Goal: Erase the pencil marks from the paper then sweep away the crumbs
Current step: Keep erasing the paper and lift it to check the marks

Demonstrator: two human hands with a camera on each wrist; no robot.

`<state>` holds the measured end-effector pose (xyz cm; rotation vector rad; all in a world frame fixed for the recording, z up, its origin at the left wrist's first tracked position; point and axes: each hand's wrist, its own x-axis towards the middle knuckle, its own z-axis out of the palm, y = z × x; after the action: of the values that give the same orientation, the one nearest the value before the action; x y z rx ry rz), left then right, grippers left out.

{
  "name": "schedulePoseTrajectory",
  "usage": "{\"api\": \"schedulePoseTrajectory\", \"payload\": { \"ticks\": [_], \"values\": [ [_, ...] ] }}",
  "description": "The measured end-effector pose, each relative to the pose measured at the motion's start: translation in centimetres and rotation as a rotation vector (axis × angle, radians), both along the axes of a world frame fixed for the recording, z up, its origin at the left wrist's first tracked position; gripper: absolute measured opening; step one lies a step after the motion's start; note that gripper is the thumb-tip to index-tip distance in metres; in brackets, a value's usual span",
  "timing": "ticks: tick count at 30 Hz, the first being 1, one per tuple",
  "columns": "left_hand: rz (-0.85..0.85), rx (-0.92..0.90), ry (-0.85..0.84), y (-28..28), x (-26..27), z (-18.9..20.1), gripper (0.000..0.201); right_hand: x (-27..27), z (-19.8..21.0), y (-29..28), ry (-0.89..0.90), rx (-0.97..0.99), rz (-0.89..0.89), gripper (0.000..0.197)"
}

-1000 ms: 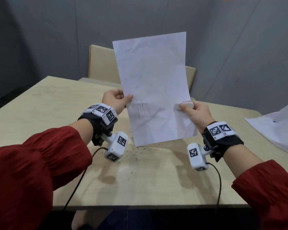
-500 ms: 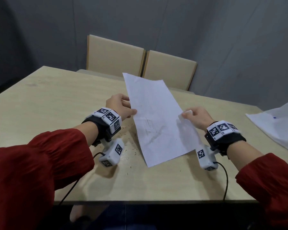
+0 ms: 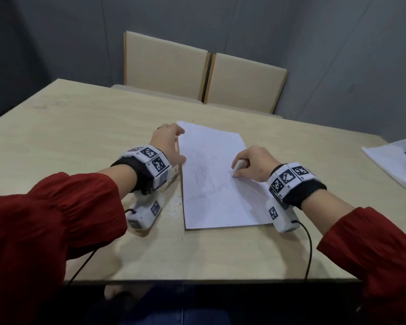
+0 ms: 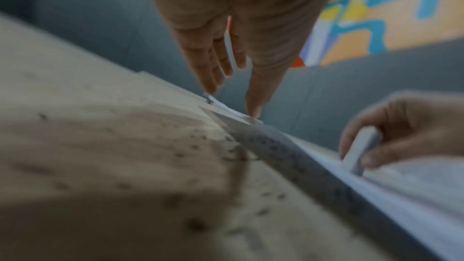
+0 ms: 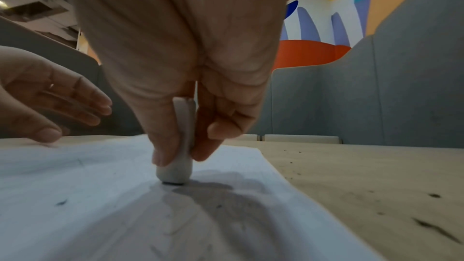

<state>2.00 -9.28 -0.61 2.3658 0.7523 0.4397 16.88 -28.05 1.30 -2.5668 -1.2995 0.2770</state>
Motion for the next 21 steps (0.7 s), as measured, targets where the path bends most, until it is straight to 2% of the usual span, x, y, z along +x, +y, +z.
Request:
{"api": "schedulePoseTrajectory", "payload": {
  "ticks": [4,7,10,15,21],
  "values": [
    [-0.250,0.197,0.174,-0.8,0.4,-0.3,0.049,-0.3,-0.2,0.4,-0.016,-0.058,0.006,0.016],
    [-0.338,0.256,0.347,-1.4,1.0,-0.2,0.051,-0.6,-0.6,0.7,-0.015,-0.099,0.022,0.016],
    [-0.365,0.292,0.525,-1.4,1.5,-0.2,0.071,-0.6,-0.7,0.9,-0.033,-0.128,0.017,0.018],
    [-0.422,0.338,0.704,-1.1,1.8,-0.2,0.109,-0.6,-0.1,1.5,-0.053,-0.083,0.017,0.017],
    [-0.455,0.405,0.808,-1.2,2.0,-0.4,0.127,-1.2,0.6,4.0,-0.054,0.034,0.111,0.014]
  ]
}}
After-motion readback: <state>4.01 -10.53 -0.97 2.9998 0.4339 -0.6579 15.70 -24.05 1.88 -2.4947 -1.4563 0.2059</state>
